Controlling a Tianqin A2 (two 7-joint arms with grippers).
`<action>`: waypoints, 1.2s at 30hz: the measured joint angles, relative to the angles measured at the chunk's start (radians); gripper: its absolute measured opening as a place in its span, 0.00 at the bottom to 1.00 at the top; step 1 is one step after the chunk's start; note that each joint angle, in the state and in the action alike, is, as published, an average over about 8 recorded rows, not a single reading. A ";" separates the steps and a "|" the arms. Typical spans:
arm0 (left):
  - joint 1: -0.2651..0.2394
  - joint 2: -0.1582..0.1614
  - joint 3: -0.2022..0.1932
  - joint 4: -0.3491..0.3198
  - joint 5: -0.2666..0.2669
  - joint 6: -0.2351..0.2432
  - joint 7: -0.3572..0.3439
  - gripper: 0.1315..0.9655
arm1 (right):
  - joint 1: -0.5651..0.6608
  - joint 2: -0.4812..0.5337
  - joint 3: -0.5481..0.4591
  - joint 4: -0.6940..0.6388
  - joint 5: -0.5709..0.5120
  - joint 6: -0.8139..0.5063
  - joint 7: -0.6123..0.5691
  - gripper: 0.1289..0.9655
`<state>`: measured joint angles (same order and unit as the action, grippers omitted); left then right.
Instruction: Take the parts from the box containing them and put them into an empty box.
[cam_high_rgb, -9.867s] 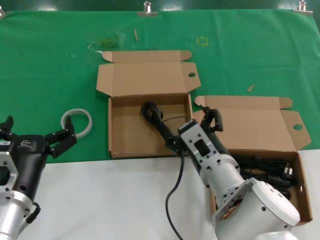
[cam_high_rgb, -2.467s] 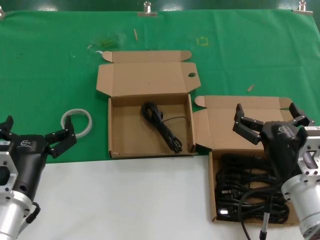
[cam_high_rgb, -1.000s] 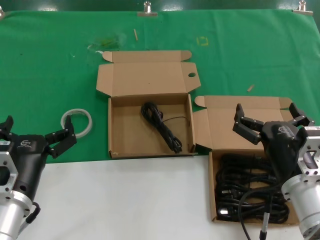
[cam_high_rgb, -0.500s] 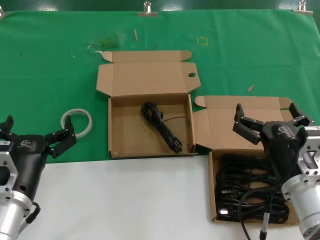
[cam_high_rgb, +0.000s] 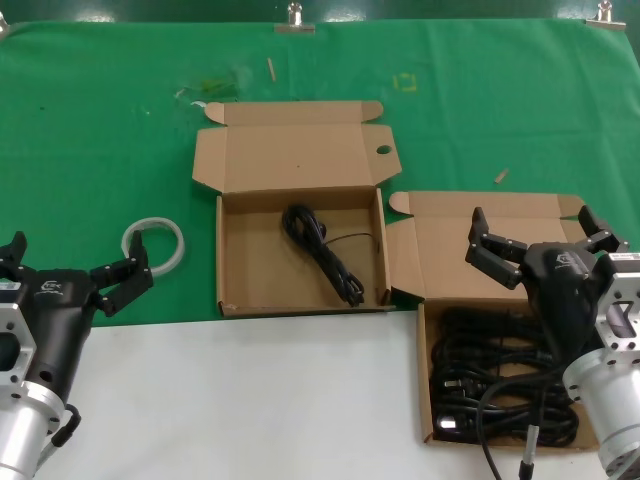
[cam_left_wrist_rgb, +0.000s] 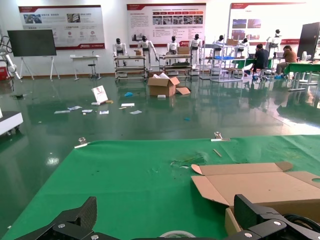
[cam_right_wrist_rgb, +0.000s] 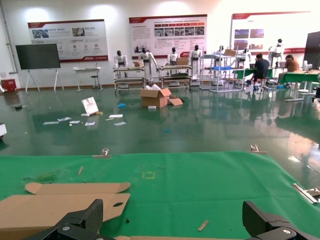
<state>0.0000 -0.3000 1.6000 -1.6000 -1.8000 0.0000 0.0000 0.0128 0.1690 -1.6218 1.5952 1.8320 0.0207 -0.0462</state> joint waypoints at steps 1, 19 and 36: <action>0.000 0.000 0.000 0.000 0.000 0.000 0.000 1.00 | 0.000 0.000 0.000 0.000 0.000 0.000 0.000 1.00; 0.000 0.000 0.000 0.000 0.000 0.000 0.000 1.00 | 0.000 0.000 0.000 0.000 0.000 0.000 0.000 1.00; 0.000 0.000 0.000 0.000 0.000 0.000 0.000 1.00 | 0.000 0.000 0.000 0.000 0.000 0.000 0.000 1.00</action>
<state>0.0000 -0.3000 1.6000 -1.6000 -1.8000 0.0000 0.0000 0.0128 0.1690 -1.6218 1.5952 1.8320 0.0207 -0.0462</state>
